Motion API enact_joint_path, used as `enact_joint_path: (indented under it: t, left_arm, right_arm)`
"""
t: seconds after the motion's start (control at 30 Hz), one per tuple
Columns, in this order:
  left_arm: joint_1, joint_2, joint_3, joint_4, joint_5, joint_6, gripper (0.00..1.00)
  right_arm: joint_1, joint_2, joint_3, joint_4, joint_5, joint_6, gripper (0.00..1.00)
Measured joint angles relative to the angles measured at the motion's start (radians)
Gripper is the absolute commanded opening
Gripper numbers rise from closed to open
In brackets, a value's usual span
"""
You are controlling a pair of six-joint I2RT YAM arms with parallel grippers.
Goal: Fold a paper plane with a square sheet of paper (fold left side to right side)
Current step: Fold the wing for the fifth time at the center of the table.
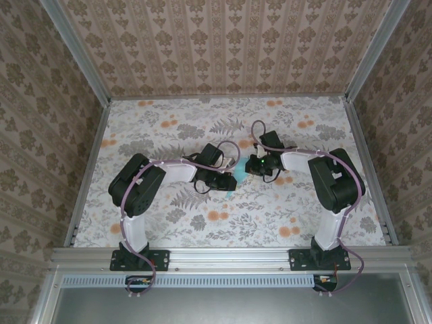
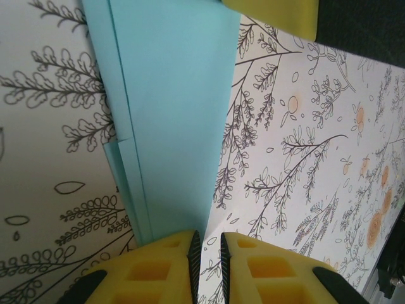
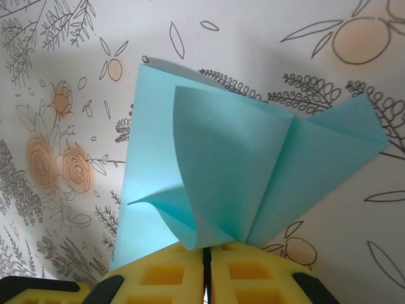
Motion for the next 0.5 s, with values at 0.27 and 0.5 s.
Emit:
enact_joint_path:
  t: [0.27, 0.5]
  left_arm:
    - [0.000, 0.000, 0.000, 0.000, 0.000, 0.000, 0.20]
    - [0.000, 0.000, 0.000, -0.001, 0.000, 0.000, 0.20]
  right_arm:
    - [-0.024, 0.019, 0.027, -0.023, -0.016, -0.006, 0.10]
    - [-0.066, 0.041, 0.066, -0.026, 0.014, -0.022, 0.10]
